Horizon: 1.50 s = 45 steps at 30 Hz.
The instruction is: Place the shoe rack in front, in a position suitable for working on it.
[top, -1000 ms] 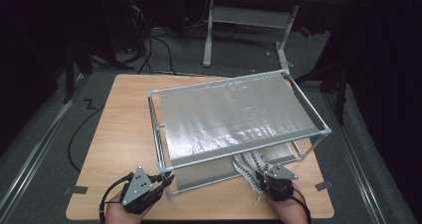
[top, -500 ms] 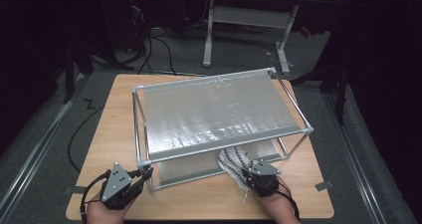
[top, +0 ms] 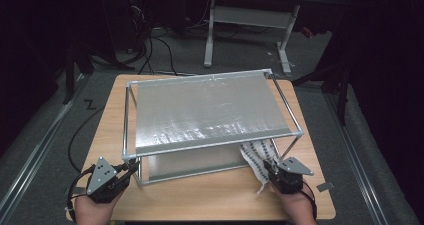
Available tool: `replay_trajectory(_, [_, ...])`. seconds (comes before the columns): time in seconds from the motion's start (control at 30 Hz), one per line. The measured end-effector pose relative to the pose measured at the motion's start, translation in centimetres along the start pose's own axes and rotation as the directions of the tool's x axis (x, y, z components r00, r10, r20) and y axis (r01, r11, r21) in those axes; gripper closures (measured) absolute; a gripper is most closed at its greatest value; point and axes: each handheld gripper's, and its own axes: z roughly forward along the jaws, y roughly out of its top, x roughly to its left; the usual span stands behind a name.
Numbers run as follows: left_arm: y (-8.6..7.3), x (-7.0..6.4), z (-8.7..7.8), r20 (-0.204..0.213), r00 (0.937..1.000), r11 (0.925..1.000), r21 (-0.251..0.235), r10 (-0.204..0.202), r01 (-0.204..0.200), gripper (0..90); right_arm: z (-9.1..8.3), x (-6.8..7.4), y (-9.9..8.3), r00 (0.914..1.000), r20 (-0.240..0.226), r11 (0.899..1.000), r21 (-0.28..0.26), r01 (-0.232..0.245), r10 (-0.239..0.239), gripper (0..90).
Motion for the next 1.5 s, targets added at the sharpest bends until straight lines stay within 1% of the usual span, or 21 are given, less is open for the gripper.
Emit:
replay_trajectory(0.03, [0.0, 0.1, 0.1, 0.002, 1.0000, 1.0000, -0.002, -0.005, 0.005, 78.9, -0.2, -0.4, 0.0, 0.9998, 0.006, 1.000, -0.009, -0.016, 0.016, 76.2])
replay_trajectory(0.07, [0.0, 0.1, 0.1, 0.002, 1.0000, 1.0000, -0.002, -0.005, 0.005, 79.0, -0.2, -0.4, 0.0, 0.9998, 0.006, 1.000, -0.009, -0.016, 0.016, 76.2])
replay_trajectory(0.1, [0.0, 0.1, 0.1, 0.002, 1.0000, 1.0000, -0.004, -0.008, 0.008, 79.0, -0.7, -1.3, 0.1, 0.9988, 0.023, 0.999, -0.023, -0.042, 0.043, 76.1])
replay_trajectory(0.2, [0.0, 0.1, 0.2, 0.000, 1.0000, 1.0000, -0.002, -0.008, 0.008, 79.0, -1.1, -1.9, 0.2, 0.9971, 0.039, 0.997, -0.039, -0.064, 0.066, 76.1])
replay_trajectory(0.23, [0.0, 0.1, 0.2, -0.001, 1.0000, 1.0000, -0.002, -0.008, 0.008, 79.1, -1.3, -2.0, 0.3, 0.9968, 0.043, 0.997, -0.045, -0.065, 0.067, 76.1])
replay_trajectory(0.33, [0.0, 0.1, 0.2, -0.002, 1.0000, 1.0000, -0.002, -0.008, 0.008, 79.1, -2.0, -2.4, 0.7, 0.9944, 0.059, 0.994, -0.073, -0.083, 0.087, 76.2])
replay_trajectory(0.47, [0.0, 0.1, 0.2, -0.003, 1.0000, 1.0000, -0.002, -0.008, 0.008, 79.1, -3.2, -2.8, 1.7, 0.9913, 0.086, 0.989, -0.121, -0.089, 0.100, 76.3])
replay_trajectory(0.63, [0.0, 0.1, 0.2, -0.003, 1.0000, 1.0000, -0.002, -0.008, 0.008, 79.0, -4.9, -3.2, 2.5, 0.9868, 0.117, 0.981, -0.172, -0.091, 0.112, 76.4])
replay_trajectory(0.73, [0.0, 0.1, 0.2, -0.006, 1.0000, 1.0000, -0.002, -0.006, 0.006, 79.1, -5.2, -3.5, 2.7, 0.9840, 0.133, 0.979, -0.182, -0.093, 0.119, 76.3])
replay_trajectory(0.87, [0.0, 0.1, 0.2, -0.007, 1.0000, 1.0000, -0.001, -0.003, 0.003, 79.0, -4.8, -3.8, 2.3, 0.9825, 0.140, 0.982, -0.160, -0.100, 0.123, 76.3])
replay_trajectory(0.97, [0.0, 0.1, 0.2, -0.005, 1.0000, 1.0000, -0.003, -0.004, 0.004, 79.0, -4.3, -4.0, 1.9, 0.9814, 0.134, 0.983, -0.137, -0.119, 0.137, 76.3])
replay_trajectory(1.13, [0.0, 0.1, 0.2, -0.006, 1.0000, 1.0000, -0.002, -0.003, 0.003, 79.0, -3.2, -4.1, 1.1, 0.9824, 0.132, 0.988, -0.092, -0.121, 0.133, 76.2])
replay_trajectory(1.17, [0.0, 0.1, 0.2, -0.006, 1.0000, 1.0000, -0.002, -0.003, 0.003, 79.0, -3.2, -4.1, 1.1, 0.9824, 0.132, 0.988, -0.092, -0.121, 0.133, 76.2])
replay_trajectory(1.2, [0.0, 0.1, 0.2, -0.008, 1.0000, 1.0000, -0.001, -0.002, 0.002, 79.0, -2.5, -4.1, 0.5, 0.9831, 0.130, 0.991, -0.056, -0.123, 0.129, 76.3])
replay_trajectory(1.27, [0.0, 0.1, 0.2, -0.009, 1.0000, 1.0000, 0.001, -0.002, 0.002, 79.0, -2.1, -3.9, 0.1, 0.9833, 0.131, 0.992, -0.031, -0.124, 0.127, 76.3])
replay_trajectory(1.33, [0.1, 0.0, 0.2, -0.012, 0.9999, 1.0000, 0.002, 0.001, -0.001, 78.9, -1.6, -3.9, -0.4, 0.9848, 0.131, 0.993, -0.007, -0.114, 0.114, 76.3])
replay_trajectory(1.5, [0.0, 0.1, 0.2, -0.010, 1.0000, 1.0000, 0.000, 0.001, -0.001, 78.9, -0.4, -3.8, -1.6, 0.9856, 0.125, 0.991, 0.055, -0.121, 0.113, 76.3])
